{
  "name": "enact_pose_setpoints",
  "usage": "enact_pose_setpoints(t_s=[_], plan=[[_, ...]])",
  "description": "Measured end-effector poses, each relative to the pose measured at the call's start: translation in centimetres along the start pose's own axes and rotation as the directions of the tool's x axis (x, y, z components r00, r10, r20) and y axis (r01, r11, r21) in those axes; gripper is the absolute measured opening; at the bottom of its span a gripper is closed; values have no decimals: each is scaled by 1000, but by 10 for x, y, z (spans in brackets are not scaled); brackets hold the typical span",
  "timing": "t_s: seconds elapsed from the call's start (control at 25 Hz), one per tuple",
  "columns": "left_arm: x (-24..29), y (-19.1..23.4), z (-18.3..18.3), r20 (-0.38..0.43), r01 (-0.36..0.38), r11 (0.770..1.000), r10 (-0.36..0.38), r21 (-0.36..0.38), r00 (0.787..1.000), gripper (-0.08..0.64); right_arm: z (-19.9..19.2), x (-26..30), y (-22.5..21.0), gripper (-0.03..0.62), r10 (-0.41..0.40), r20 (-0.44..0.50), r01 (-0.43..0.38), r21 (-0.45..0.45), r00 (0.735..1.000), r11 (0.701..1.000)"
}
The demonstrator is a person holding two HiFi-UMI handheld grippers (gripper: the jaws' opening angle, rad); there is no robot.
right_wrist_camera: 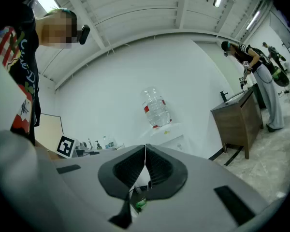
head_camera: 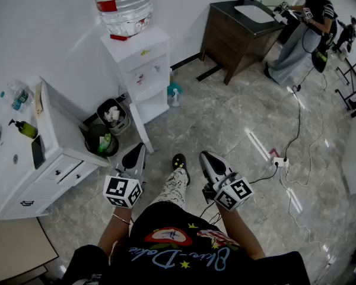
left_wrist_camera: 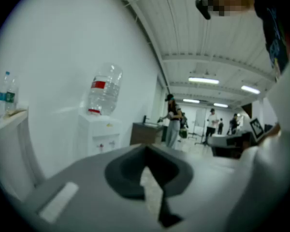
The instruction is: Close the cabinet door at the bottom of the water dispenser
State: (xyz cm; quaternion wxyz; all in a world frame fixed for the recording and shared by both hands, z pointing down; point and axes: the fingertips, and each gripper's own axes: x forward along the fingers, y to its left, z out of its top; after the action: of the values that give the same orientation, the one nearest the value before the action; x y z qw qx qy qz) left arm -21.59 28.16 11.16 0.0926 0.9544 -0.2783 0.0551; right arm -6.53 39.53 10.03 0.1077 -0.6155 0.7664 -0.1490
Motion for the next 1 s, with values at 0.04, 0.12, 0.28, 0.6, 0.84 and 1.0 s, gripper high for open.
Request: enact_pose_setpoints(t_s=[0.04,0.12,0.28,0.6,0.84,1.0], plan=[[16,8,-1,2,-12,1000,12,-1,1000,0,4,11,-9,17,19,-1,-19,-10,1000,1000],[48,25,-2,5,-40,999,40,-6,999,0,12,34,-28,17,59,-4,-59,-27,998,998],[112,60,3,18,-110,993,110,-40,994,0,35,93,-74,17,145,-31,-147,-55,989,988],[198,129,21,29,-225,971,227,-79,973,0,70,238,-145,17,292,-113,-300,-63,950,952],[198,166,-21,-48,-337,934,334,-118,941,0,41,301,-152,17,376,-227,-392,-28,898,920],[187,193,-79,-136,-439,884,421,-162,897,0,-5,335,-158,17,431,-288,-444,21,855,896]])
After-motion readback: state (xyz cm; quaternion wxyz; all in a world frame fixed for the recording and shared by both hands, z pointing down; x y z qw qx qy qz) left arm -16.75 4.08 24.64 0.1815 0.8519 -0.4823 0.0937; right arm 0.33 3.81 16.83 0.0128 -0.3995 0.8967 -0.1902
